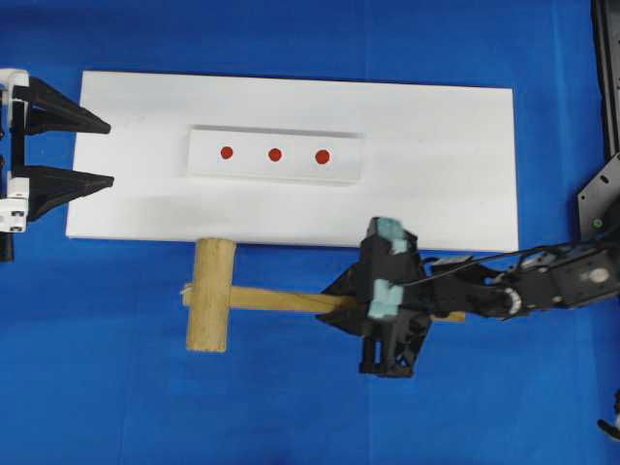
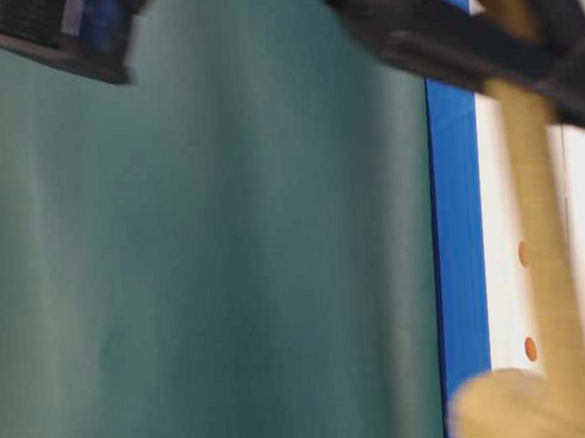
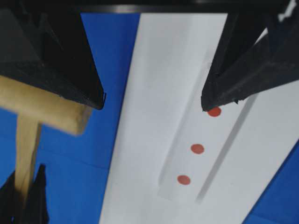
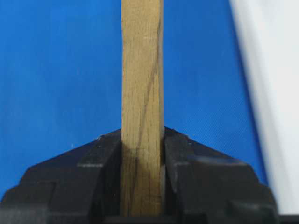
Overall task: Hit the mark with a hammer.
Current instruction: 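Carry the mallet with the right gripper down below the board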
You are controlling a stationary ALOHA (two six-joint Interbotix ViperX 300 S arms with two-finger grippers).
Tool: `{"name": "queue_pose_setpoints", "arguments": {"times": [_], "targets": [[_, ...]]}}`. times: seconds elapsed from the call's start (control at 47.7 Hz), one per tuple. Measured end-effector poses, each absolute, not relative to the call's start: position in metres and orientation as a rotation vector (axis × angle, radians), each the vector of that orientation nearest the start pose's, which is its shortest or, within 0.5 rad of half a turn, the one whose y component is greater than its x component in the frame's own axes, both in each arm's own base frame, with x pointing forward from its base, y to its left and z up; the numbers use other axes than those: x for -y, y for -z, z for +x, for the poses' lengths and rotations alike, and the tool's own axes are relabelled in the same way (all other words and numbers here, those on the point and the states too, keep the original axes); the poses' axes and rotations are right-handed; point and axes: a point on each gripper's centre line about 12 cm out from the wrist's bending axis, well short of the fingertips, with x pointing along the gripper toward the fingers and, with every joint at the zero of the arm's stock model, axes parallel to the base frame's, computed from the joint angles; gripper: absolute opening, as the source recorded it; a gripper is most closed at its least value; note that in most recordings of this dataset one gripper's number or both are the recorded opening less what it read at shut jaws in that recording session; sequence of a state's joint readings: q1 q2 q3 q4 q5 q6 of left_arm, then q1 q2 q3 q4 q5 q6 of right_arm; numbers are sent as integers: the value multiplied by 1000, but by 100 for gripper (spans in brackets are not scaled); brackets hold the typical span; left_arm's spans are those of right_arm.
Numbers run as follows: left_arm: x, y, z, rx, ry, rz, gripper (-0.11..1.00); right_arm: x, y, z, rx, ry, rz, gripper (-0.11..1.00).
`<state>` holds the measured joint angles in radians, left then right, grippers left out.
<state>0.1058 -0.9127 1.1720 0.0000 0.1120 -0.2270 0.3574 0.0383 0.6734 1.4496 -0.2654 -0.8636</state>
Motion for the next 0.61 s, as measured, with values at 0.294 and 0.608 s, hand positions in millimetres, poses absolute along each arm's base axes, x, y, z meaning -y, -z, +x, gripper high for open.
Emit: {"name": "queue_pose_setpoints", "arguments": {"times": [0.294,0.608], "targets": [[-22,-232,196,-371,-154,-246,81,-120,-125,387,-738,68,354,7],[-26,-226,194,-383,-175,-250,81,-127,-106,395,-777,64,343,7]]}}
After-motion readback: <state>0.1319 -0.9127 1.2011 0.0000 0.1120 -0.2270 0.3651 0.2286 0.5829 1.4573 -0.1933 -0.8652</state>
